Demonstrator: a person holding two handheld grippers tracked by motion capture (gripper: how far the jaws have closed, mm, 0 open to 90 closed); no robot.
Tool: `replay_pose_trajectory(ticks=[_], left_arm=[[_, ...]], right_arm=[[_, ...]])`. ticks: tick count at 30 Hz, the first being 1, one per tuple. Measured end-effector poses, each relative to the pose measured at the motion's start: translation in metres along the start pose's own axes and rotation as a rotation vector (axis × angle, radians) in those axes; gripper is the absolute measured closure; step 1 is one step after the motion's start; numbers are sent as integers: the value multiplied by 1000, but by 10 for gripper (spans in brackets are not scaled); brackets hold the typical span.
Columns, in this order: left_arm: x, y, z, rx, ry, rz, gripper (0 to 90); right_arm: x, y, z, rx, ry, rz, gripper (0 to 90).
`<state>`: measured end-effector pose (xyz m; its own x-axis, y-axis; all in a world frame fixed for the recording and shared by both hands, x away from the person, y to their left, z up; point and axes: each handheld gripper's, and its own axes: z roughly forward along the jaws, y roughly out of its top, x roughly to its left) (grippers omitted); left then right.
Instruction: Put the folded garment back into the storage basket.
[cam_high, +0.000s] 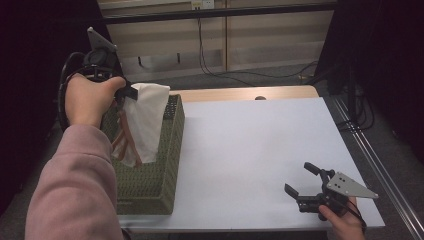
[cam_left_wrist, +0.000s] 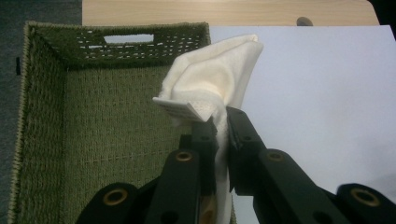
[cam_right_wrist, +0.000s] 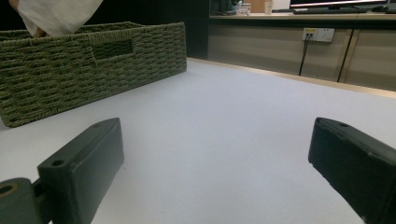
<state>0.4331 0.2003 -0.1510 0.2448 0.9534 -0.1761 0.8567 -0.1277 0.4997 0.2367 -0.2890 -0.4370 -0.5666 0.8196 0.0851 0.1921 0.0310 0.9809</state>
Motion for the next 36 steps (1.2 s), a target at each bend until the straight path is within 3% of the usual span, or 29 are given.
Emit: replay_pose_trajectory(ticks=[5, 9, 10, 14, 15, 17, 21, 27, 28, 29, 30, 34, 35, 36], left_arm=[[3, -4, 6, 10, 3, 14, 835], [2, -7, 11, 2, 21, -20, 834], [5, -7, 13, 9, 6, 11, 835], [6, -10, 18, 8, 12, -3, 834], [4, -10, 19, 2, 22, -27, 834], [8, -10, 19, 15, 13, 8, 834], [10, -12, 22, 9, 12, 4, 833], [11, -18, 32, 20, 17, -37, 833], [11, -19, 33, 20, 22, -37, 833], [13, -19, 35, 27, 14, -8, 833], [12, -20, 37, 24, 20, -34, 833], [13, -22, 42, 39, 16, -3, 833], [11, -23, 44, 34, 28, -32, 833], [12, -23, 45, 33, 31, -34, 833]], right_arm=[[0, 0, 0, 1, 1, 7, 29], [0, 0, 0, 0, -1, -1, 29], [0, 0, 0, -1, 0, 0, 29], [0, 0, 0, 0, 1, 1, 29], [0, 0, 0, 3, 1, 10, 29], [0, 0, 0, 2, 1, 10, 29], [1, 0, 0, 4, 2, 12, 28], [1, 0, 1, -7, 11, 5, 28], [1, 0, 1, -7, 10, 5, 29], [0, 0, 1, -7, 10, 4, 29], [1, 0, 1, -6, 11, 6, 29], [0, 0, 2, -16, 11, -14, 29], [0, 0, 2, -13, 11, -9, 29], [0, 0, 2, -13, 12, -7, 29]])
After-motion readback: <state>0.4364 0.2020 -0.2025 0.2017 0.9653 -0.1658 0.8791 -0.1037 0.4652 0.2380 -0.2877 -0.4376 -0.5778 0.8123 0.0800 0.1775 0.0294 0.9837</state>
